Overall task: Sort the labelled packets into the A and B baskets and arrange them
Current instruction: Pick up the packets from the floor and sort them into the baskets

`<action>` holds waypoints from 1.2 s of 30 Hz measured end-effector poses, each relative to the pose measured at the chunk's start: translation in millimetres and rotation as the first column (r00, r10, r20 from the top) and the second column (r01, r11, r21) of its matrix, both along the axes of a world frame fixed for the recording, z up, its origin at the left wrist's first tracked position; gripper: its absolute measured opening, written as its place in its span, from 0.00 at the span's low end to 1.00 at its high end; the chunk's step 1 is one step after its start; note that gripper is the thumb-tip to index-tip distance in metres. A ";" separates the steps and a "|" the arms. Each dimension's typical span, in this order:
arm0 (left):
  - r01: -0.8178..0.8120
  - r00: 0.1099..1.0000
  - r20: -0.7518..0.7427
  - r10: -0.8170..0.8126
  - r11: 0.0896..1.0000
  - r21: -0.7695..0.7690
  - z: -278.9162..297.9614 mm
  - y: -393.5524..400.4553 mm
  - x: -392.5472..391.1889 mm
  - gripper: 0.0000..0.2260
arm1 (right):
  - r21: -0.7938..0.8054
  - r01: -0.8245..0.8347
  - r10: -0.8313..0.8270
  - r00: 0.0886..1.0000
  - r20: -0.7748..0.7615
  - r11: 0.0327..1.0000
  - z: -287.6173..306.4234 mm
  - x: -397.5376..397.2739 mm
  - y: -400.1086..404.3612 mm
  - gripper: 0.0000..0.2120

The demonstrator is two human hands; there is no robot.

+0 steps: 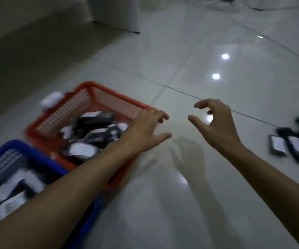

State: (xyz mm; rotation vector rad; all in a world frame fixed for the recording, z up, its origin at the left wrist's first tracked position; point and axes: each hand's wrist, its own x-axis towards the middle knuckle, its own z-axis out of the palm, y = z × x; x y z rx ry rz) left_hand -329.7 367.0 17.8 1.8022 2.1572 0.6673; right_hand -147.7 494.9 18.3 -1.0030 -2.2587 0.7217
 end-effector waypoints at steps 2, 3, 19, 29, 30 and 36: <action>0.125 0.992 0.038 -0.124 0.992 -0.025 -14.6 37.3 36.0 0.21 | -0.039 0.120 -0.118 0.991 0.057 0.992 -11.0 51.8 12.7 0.13; 0.199 0.979 0.049 -0.196 0.979 -0.043 -21.5 56.9 59.1 0.21 | -0.056 0.190 -0.185 0.979 0.084 0.980 -16.7 81.2 18.4 0.13; 0.941 -0.187 0.066 -0.980 -0.198 -0.273 -45.9 37.8 389.5 0.40 | -0.215 0.877 -0.831 0.477 0.287 0.430 -26.5 376.6 -221.8 0.13; 0.751 -0.444 0.191 -0.875 -0.480 -0.453 -61.6 -9.0 464.6 0.26 | -0.202 0.965 -0.727 0.258 0.636 0.166 -38.8 366.7 -394.4 0.39; 0.764 -0.407 0.234 -0.883 -0.470 -0.441 -61.8 -8.2 467.2 0.26 | -0.182 0.963 -0.670 0.270 0.691 0.201 -40.7 362.8 -395.2 0.43; 0.873 -0.223 0.340 -0.914 -0.342 -0.348 -58.9 7.7 464.6 0.27 | -0.108 0.921 -0.455 0.283 0.844 0.374 -52.1 359.9 -377.0 0.58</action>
